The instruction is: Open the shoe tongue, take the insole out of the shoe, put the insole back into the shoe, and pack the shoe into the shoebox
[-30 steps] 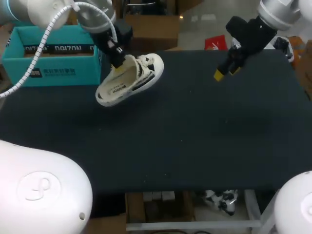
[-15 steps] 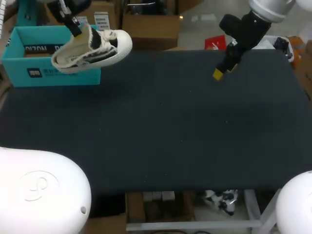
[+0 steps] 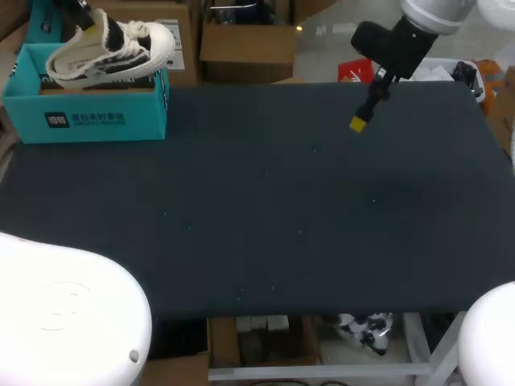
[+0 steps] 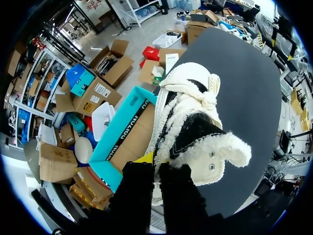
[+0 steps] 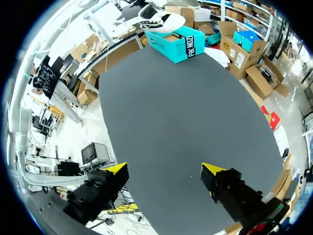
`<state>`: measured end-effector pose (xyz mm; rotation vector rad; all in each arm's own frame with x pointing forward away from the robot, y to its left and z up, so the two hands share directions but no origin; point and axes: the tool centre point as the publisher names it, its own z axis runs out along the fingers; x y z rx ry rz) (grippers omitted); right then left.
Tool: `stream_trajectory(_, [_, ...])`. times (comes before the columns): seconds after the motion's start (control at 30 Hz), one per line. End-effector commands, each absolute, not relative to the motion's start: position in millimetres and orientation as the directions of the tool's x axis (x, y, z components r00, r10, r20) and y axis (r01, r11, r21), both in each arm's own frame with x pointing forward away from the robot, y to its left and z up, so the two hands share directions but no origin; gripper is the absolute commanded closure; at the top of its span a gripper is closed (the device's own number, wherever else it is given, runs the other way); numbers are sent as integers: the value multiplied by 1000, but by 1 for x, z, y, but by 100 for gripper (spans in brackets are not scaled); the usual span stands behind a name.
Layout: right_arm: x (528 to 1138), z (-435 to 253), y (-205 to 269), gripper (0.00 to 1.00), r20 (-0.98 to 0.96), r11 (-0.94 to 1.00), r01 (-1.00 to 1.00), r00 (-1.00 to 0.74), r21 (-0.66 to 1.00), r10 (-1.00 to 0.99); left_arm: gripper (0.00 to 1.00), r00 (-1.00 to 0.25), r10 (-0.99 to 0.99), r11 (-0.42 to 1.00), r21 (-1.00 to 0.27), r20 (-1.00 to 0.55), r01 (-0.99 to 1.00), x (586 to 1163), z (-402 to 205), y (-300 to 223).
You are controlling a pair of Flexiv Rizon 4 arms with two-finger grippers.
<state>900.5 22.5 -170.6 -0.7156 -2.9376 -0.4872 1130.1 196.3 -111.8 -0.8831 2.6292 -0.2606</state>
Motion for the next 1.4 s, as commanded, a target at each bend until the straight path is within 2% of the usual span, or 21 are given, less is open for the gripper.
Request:
stream_trajectory(0.03, [891, -163, 29, 0, -43, 935, 272, -956, 226, 289, 100, -769, -608, 787, -270, -195, -554, 1177, -114, 225])
stream_trajectory(0.1, [891, -162, 33, 0, -65, 954, 246, -963, 169, 260, 100, -769, -607, 789, -263, -199, -555, 1184, -119, 230])
stream_trajectory(0.6, [891, -162, 33, 0, -65, 954, 246, -963, 169, 260, 100, -794, -567, 823, -153, -217, -547, 1227, -169, 269])
stream_trajectory(0.87, [891, -162, 33, 0, -65, 954, 246, -963, 169, 260, 100, -832, -511, 858, -75, -216, -508, 1227, -212, 284])
stream_trajectory(1.4, [891, -162, 33, 0, -65, 954, 246, -963, 169, 260, 100, -911, -406, 910, 62, -72, -410, 1249, -289, 294])
